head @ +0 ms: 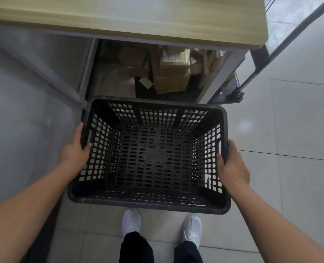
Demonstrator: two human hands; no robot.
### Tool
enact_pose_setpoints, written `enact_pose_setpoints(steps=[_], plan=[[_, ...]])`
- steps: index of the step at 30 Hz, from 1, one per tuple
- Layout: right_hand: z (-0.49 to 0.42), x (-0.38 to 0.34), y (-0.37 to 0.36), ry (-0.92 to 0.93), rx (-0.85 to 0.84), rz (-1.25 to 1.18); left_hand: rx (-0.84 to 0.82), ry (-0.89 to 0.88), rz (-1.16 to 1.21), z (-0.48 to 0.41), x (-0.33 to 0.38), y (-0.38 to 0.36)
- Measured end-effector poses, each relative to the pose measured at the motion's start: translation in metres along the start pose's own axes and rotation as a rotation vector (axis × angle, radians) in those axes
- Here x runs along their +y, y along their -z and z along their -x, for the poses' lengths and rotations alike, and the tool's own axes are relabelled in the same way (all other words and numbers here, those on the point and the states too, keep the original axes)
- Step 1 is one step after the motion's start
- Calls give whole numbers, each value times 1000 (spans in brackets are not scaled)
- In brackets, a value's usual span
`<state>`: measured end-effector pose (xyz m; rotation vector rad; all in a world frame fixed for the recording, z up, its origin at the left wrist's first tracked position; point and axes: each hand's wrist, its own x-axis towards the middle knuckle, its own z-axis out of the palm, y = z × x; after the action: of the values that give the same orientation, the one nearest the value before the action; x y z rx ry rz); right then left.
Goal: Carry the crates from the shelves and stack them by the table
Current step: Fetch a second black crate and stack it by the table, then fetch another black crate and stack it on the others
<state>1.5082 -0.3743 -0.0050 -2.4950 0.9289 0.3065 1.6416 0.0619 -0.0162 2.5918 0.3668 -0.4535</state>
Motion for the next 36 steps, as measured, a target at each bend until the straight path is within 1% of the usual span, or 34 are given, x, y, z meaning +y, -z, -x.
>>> enact_pose_setpoints(steps=[3,6,7,9,11,13,16,20,24,27,30,36], plan=[[6,-6,13,73,26,26,45,-36,-108,4,9,14],[20,-21,31,283,35,90,120,-189,-260,18,17,36],[24,-27,38,347,29,127,127,-228,-277,26,21,45],[38,-39,53,416,-1,181,136,-285,-285,48,30,61],[54,-50,70,448,-32,195,143,-330,-290,78,38,75],[73,-61,87,474,-77,204,156,-319,-244,114,45,93],[106,-76,115,534,-208,220,164,-196,-137,185,46,122],[157,-97,150,610,-326,239,198,-18,-43,292,20,146],[231,-127,181,803,-379,307,298,218,150,418,-28,165],[294,-150,187,938,-423,365,398,400,281,510,-77,166],[369,-174,182,1074,-480,408,545,569,407,606,-121,166],[566,-194,148,1432,-561,522,787,882,536,821,-194,154]])
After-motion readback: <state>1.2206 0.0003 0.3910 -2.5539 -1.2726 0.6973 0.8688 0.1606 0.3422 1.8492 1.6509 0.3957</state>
